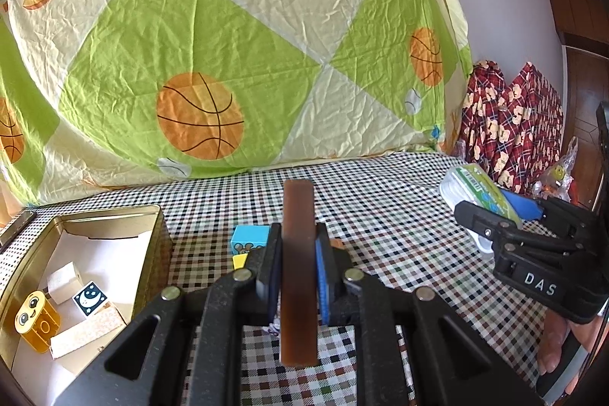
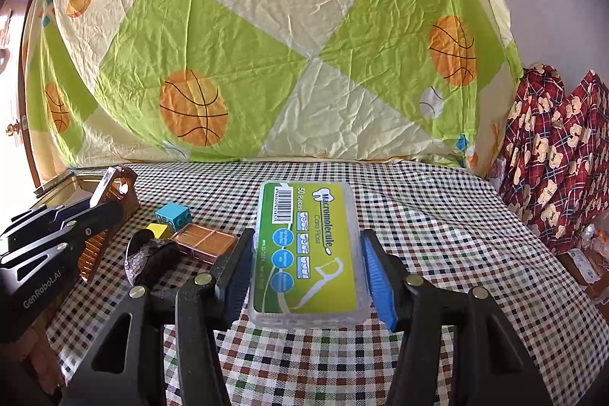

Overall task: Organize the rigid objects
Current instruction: 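Lift the brown stick and floss box and carry both toward the tin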

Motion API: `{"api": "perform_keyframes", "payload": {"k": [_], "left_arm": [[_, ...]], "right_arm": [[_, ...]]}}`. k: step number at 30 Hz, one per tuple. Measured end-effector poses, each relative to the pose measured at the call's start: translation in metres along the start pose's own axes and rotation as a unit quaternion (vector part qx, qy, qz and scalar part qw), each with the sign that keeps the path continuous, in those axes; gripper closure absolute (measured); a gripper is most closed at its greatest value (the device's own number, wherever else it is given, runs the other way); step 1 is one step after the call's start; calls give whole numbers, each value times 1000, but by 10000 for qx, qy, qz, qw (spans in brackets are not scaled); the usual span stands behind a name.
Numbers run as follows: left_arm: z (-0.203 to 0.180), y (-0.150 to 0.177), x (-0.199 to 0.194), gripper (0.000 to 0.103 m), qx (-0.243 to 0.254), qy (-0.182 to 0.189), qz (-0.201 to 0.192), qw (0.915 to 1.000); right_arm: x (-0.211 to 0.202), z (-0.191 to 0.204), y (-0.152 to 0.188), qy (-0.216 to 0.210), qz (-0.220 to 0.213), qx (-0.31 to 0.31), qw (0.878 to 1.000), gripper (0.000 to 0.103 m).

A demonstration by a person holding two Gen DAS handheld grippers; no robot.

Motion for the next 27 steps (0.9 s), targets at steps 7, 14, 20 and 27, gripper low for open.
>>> {"api": "perform_keyframes", "payload": {"k": [7, 14, 20, 27], "left_arm": [[2, 1, -8, 89, -29, -73, -176, 9998], [6, 0, -15, 89, -56, -112, -308, 9994], [9, 0, -18, 89, -90, -129, -348, 9993], [13, 2, -25, 89, -161, -196, -441, 9987]], "right_arm": [[-8, 16, -1, -64, -217, -91, 9997, 46], [-13, 18, -3, -211, -360, 38, 9991, 46], [-16, 26, -4, -224, -442, 29, 9988, 46], [-21, 37, -4, -253, -573, -31, 9980, 46]]}}
Point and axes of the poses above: each gripper's, at about its wrist camera, not at the fingertips, and x roughly the way its jaws point, z to its left, y to its underside, the point moved 7 cm from there along x, roughly the way its jaws point, and after that the axes turned 10 degrees about z, right-handed, at the moved point
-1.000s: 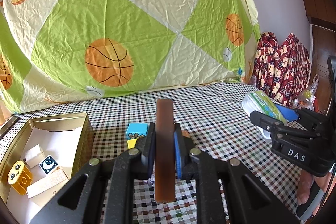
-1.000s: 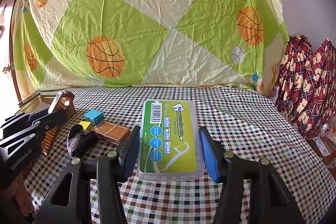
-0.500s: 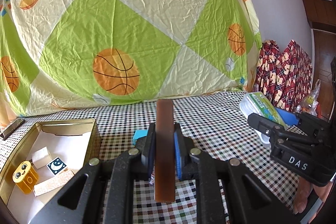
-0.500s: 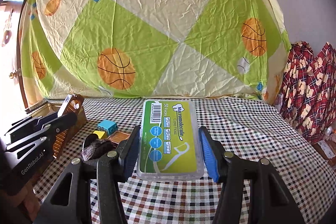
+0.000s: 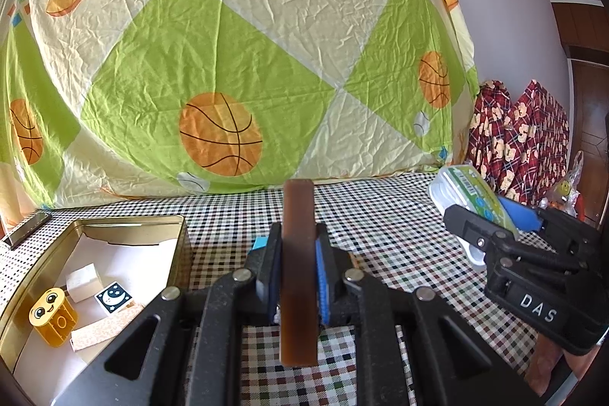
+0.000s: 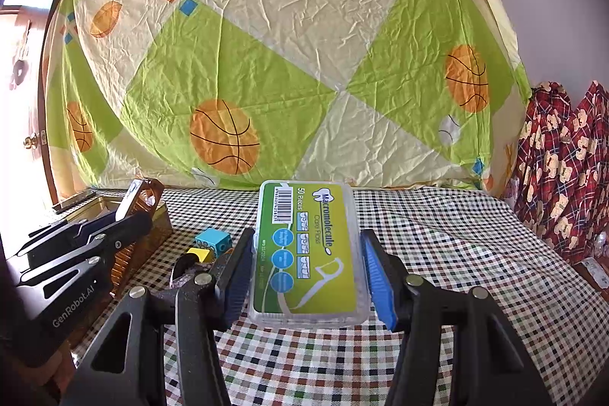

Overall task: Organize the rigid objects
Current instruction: 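Lift the brown stick and floss box and carry both toward the tin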

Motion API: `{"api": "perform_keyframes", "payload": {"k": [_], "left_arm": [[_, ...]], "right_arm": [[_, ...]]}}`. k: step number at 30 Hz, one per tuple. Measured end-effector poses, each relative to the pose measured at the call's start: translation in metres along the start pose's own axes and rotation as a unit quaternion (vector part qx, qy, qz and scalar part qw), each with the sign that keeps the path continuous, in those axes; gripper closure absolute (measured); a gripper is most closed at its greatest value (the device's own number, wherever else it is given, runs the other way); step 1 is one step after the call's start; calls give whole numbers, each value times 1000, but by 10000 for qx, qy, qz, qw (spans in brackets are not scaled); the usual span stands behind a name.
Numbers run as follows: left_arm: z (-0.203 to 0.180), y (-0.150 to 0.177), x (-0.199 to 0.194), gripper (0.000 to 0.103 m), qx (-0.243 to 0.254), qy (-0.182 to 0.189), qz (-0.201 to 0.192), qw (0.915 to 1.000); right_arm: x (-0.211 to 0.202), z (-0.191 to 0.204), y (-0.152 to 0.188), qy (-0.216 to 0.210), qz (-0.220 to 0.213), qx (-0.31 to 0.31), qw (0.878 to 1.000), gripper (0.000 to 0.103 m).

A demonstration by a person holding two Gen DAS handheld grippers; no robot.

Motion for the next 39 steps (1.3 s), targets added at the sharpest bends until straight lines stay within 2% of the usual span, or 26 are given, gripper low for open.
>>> {"api": "perform_keyframes", "payload": {"k": [16, 39], "left_arm": [[9, 0, -15, 89, -89, -86, -252, 9996], [29, 3, -37, 89, -239, -130, -423, 9987]], "right_arm": [[-17, 14, -3, -18, -396, -86, 9992, 46], [-20, 36, -4, -157, -484, -200, 9985, 46]]}}
Point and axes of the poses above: each gripper's, at about its wrist camera, not at the fingertips, and x roughly the way its jaws point, z to its left, y to its underside, the point moved 7 cm from there along x, roughly the way its jaws point, and after that the axes turned 10 degrees about z, right-handed, at the moved point
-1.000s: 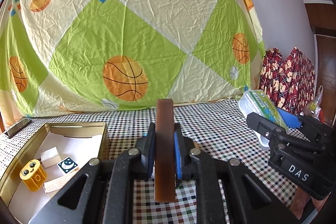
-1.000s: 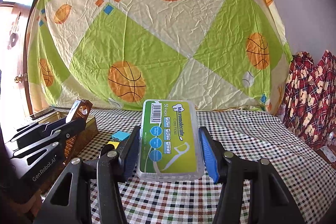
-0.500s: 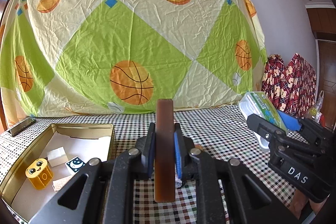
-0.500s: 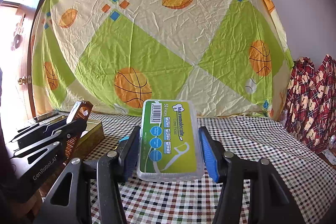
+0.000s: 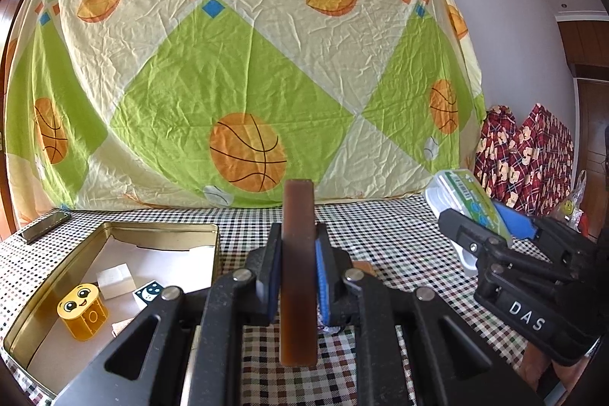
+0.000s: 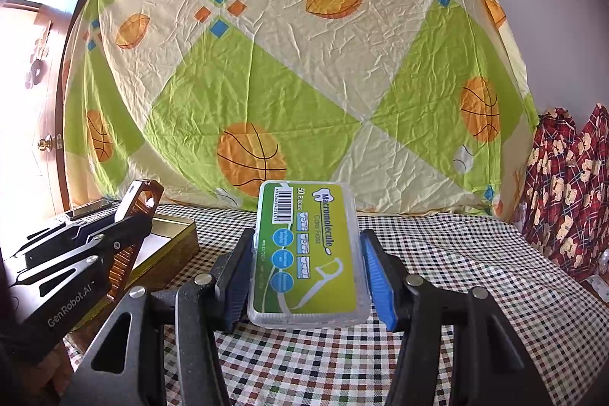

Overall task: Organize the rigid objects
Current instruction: 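Lift the brown stick and floss box and carry both toward the tin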

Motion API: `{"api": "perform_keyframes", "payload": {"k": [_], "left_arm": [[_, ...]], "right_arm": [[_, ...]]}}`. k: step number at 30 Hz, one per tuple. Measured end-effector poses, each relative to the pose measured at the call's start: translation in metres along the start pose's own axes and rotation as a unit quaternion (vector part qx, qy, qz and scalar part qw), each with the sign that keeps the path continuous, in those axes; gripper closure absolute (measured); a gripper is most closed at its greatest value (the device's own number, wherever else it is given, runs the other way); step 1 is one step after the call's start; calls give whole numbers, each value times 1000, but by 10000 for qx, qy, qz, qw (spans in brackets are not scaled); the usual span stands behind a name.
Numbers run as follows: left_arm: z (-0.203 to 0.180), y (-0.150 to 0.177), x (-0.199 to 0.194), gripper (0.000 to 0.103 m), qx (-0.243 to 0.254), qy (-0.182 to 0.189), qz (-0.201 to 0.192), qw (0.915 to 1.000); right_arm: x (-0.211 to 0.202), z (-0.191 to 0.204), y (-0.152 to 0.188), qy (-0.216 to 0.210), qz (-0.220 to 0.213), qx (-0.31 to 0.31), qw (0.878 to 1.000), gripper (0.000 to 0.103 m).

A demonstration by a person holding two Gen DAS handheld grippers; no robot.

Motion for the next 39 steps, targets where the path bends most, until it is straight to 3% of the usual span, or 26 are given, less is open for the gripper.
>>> {"api": "perform_keyframes", "payload": {"k": [39], "left_arm": [[59, 6, -28, 89, -255, -167, -9, 9995]], "right_arm": [[-1, 84, -1, -610, -15, -445, 9971, 46]]}}
Point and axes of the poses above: each gripper's, at about its wrist camera, not at the fingertips, and x roughly the way its jaws point, z to its left, y to its underside, the point moved 7 cm from there along x, roughly the way its jaws point, and after that the axes turned 10 degrees about z, right-handed, at the moved point
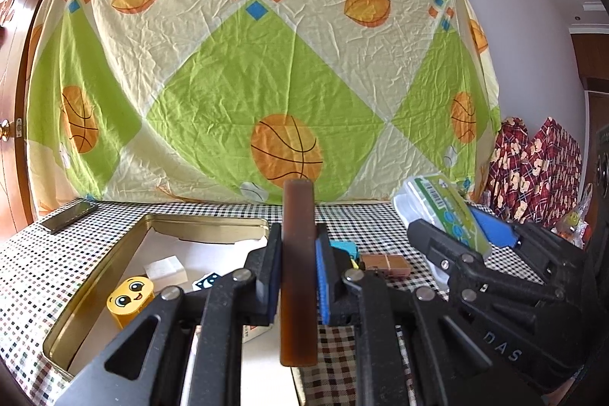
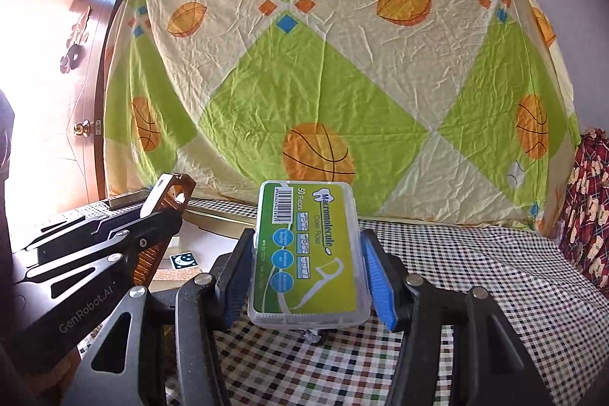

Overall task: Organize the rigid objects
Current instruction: 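Lift the brown stick and floss box and carry both toward the tin, then lower the stick and floss box into the tin and open both tools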

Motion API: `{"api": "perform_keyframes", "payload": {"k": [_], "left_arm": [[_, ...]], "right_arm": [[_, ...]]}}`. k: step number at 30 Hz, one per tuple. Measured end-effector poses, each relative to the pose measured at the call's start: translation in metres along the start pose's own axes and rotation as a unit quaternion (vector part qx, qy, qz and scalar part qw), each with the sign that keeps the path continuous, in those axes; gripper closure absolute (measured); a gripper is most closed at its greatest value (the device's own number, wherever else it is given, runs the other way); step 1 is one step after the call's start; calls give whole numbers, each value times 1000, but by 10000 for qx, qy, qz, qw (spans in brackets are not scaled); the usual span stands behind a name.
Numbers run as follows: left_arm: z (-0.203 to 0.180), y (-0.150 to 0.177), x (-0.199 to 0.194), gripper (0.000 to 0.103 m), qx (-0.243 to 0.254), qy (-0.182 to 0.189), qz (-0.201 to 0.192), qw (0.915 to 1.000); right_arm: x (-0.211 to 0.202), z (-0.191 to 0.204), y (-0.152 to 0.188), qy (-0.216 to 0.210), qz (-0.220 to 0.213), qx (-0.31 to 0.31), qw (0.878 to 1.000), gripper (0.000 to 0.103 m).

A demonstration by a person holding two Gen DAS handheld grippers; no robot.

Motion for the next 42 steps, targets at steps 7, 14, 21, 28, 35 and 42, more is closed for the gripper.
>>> {"api": "perform_keyframes", "payload": {"k": [7, 14, 21, 28, 35, 42], "left_arm": [[10, 1, -4, 89, -9, -85, 9, 10000], [21, 3, -9, 89, -19, -172, 18, 9998], [37, 6, -12, 89, -53, -303, 94, 9995], [65, 8, -16, 89, -182, -524, 123, 9984], [97, 12, -19, 89, -294, -841, 199, 9958], [121, 19, -14, 89, -376, -999, 488, 9931]], "right_arm": [[-1, 16, -2, -117, -7, -77, 9999, 46], [-1, 32, -7, -249, -19, -157, 9996, 46], [3, 47, -8, -414, 29, -211, 9989, 46], [7, 62, -10, -532, 57, -298, 9981, 46], [15, 77, -12, -729, 174, -339, 9966, 46], [29, 99, -8, -1061, 444, -411, 9925, 46]]}}
Point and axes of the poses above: each gripper's, at about its wrist camera, not at the fingertips, and x roughly the way its jaws point, z to its left, y to its underside, the point moved 7 cm from there along x, roughly the way its jaws point, and after that the axes turned 10 degrees about z, right-handed, at the moved point
